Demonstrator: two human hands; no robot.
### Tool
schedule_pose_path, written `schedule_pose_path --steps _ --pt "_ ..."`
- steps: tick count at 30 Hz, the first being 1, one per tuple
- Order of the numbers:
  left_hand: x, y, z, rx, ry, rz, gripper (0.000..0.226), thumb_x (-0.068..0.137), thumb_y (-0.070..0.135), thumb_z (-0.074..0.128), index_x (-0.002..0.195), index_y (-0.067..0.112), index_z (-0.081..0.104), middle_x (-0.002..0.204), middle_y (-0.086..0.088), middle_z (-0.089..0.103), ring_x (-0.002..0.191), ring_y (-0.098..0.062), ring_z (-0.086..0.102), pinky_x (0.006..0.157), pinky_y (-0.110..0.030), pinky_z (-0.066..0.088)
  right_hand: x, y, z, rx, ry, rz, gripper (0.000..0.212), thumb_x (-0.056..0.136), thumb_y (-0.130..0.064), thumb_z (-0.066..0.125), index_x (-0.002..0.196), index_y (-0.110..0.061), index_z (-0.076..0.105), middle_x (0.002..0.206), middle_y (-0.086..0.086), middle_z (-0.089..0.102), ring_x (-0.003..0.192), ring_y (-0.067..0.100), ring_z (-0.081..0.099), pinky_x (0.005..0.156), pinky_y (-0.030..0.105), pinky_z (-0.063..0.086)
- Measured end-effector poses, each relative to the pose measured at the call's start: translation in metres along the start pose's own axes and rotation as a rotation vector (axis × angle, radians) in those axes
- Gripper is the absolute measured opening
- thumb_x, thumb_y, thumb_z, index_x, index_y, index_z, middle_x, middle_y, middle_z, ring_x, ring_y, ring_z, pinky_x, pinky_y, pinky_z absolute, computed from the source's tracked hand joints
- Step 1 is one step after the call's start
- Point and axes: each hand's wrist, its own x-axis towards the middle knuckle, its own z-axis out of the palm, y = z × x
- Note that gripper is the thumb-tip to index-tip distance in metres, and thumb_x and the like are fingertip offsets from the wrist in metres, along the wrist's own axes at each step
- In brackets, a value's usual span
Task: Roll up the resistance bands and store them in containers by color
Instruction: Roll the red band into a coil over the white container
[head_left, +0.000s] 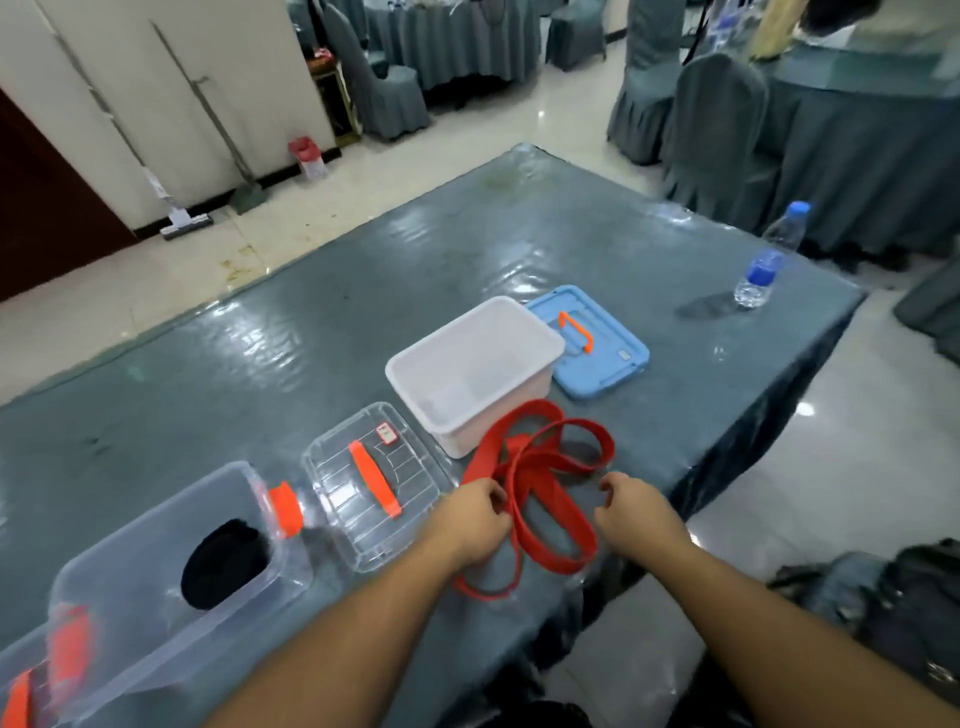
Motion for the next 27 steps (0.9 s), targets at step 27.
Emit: schedule_pose_path --steps 27 --pt "0.119 0.03 0.029 -0.057 -0.011 -0.158 0.043 0.086 0.022 0.065 0.129 0.024 0.064 0.127 -0.003 0.071 0.12 -0.024 0.064 0.099 -0.03 0.049 0.182 0.014 -0.03 -0.258 -0.253 -0.083 0.056 0.095 -0.026 0.059 0.147 -0.017 0.043 0.14 0.016 0.06 0.128 0.036 0.058 0.105 0.039 0.048"
